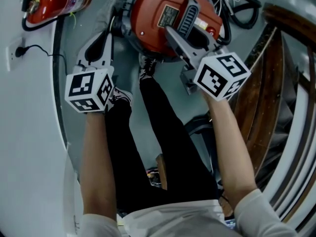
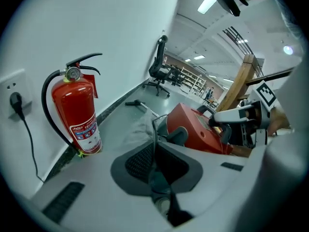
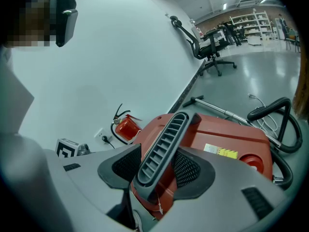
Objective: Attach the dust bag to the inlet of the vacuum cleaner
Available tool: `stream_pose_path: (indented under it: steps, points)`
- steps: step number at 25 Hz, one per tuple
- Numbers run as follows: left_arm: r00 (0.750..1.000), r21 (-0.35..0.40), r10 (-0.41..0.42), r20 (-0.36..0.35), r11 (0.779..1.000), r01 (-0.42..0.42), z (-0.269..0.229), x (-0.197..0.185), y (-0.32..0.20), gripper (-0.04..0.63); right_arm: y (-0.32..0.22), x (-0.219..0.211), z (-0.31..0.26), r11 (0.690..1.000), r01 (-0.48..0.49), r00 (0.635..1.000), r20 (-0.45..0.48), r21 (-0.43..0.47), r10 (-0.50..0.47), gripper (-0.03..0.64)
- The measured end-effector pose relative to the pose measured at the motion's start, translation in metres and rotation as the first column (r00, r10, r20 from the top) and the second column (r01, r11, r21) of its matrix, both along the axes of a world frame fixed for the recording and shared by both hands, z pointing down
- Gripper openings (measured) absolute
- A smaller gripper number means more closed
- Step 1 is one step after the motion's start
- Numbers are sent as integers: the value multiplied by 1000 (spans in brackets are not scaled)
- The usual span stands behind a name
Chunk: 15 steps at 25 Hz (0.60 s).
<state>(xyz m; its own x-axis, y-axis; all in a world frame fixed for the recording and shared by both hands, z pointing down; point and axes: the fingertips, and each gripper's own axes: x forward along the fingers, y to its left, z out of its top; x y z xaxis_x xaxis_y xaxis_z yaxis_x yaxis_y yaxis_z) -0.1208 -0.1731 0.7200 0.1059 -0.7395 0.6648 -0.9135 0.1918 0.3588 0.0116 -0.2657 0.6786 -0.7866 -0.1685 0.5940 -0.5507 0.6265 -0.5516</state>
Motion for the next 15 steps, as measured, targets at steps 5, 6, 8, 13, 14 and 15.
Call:
stream_pose_path:
  steps: [5, 6, 8, 13, 14, 15]
  points:
    - [997, 4, 3, -73, 1000, -3, -1, 3, 0, 26, 0, 0, 0, 1000, -1, 1000, -4, 6, 1, 193]
    - [997, 5, 5, -81, 1000, -4, -1, 3, 0, 26, 0, -1, 0, 1000, -2, 1000, -4, 6, 2, 193]
    - [996, 7, 2, -93, 1000, -1, -2, 4, -1, 28, 0, -1, 0, 1000, -1, 1000, -4, 7, 1, 193]
    - [996, 6, 4, -92, 1000, -3, -3, 8, -2, 31, 0, 0, 0, 1000, -2, 1000, -6, 13, 3, 194]
    - [997, 1, 21, -79, 1000, -21, -2, 8, -1, 31, 0, 0, 0, 1000, -3, 1000, -5, 12, 3, 194]
    - [997, -5, 43, -61, 999, -43, -2, 9, -2, 31, 0, 0, 0, 1000, -4, 1000, -5, 11, 4, 195]
